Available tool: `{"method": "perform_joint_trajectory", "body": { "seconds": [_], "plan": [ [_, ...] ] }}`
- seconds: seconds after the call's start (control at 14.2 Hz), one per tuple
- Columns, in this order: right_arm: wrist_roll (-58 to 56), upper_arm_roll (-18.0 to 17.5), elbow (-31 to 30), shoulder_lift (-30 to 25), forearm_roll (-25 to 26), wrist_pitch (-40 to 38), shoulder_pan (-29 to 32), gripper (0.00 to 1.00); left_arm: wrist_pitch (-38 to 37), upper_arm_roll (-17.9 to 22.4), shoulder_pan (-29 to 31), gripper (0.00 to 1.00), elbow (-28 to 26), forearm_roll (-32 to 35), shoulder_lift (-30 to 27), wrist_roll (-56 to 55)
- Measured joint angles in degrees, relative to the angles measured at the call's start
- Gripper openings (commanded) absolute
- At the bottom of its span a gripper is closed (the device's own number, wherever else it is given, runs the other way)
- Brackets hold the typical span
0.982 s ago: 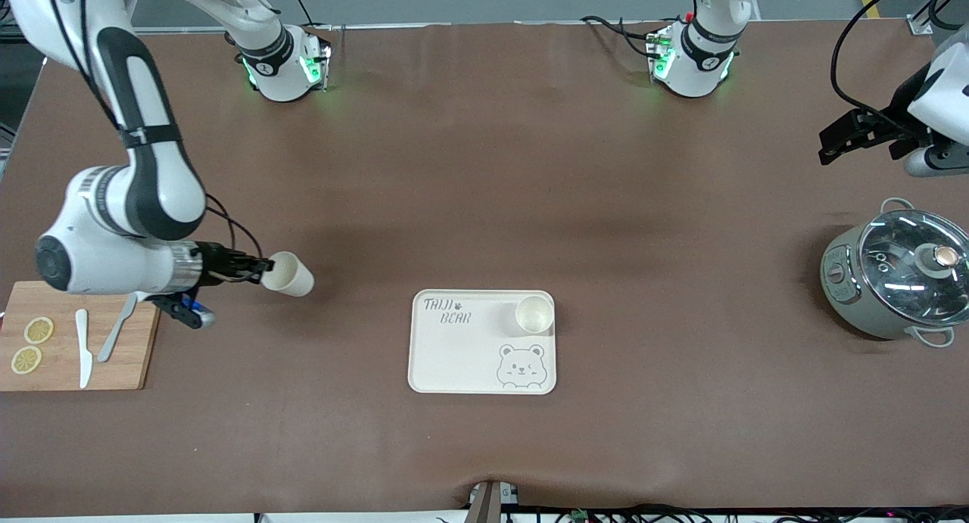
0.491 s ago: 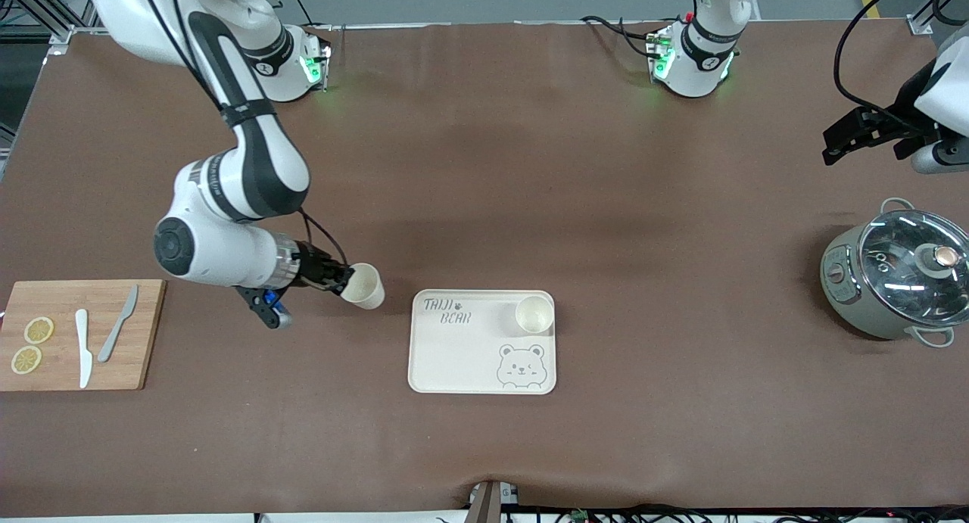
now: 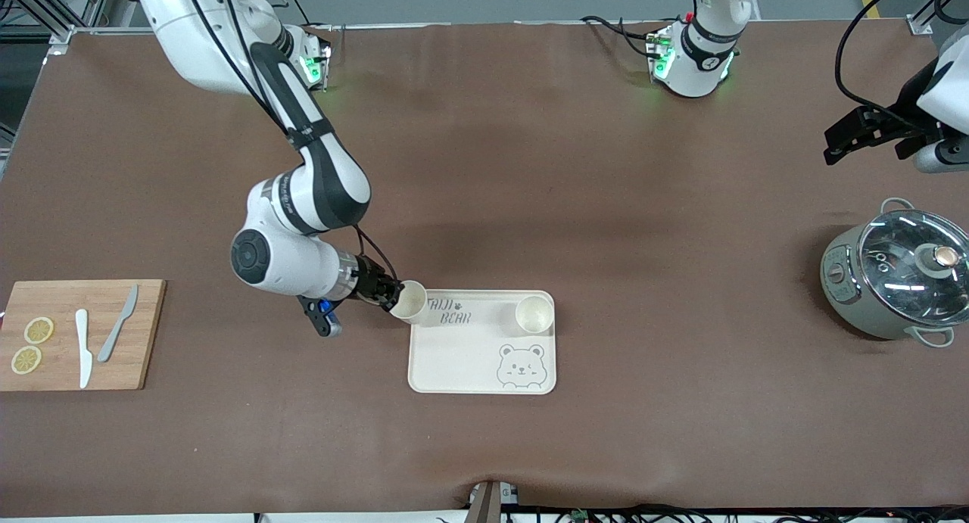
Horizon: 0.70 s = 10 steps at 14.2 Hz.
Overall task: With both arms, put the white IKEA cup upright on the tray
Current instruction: 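Carry the cup with the right gripper onto the tray beside the first, then lower the cup upright and open the right gripper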
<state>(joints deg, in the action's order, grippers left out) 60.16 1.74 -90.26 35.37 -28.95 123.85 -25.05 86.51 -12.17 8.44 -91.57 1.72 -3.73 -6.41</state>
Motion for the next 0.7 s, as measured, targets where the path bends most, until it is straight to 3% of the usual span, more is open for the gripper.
{"method": "perform_joint_trajectory", "body": {
  "seconds": [0.28,0.56,0.63,0.7],
  "plan": [
    [3.74,0.0,3.14,3.15,-0.08,2.21,-1.68,0.0,-0.19,0.29,-1.27,1.0,0.03,0.0,-0.02,-0.2],
    [5.13,0.01,3.56,4.94,-0.11,4.38,-2.68,0.0,-1.47,4.89,-5.95,1.0,0.08,0.0,-0.11,-0.39],
    [5.47,0.01,3.68,5.27,-0.11,4.69,-2.91,0.07,-1.71,5.26,-6.24,1.0,0.09,0.0,-0.23,-0.41],
    [5.63,0.01,3.76,5.65,-0.11,5.02,-3.13,0.44,-1.89,5.3,-6.29,1.0,0.09,0.0,-0.37,-0.5]
  ]
}}
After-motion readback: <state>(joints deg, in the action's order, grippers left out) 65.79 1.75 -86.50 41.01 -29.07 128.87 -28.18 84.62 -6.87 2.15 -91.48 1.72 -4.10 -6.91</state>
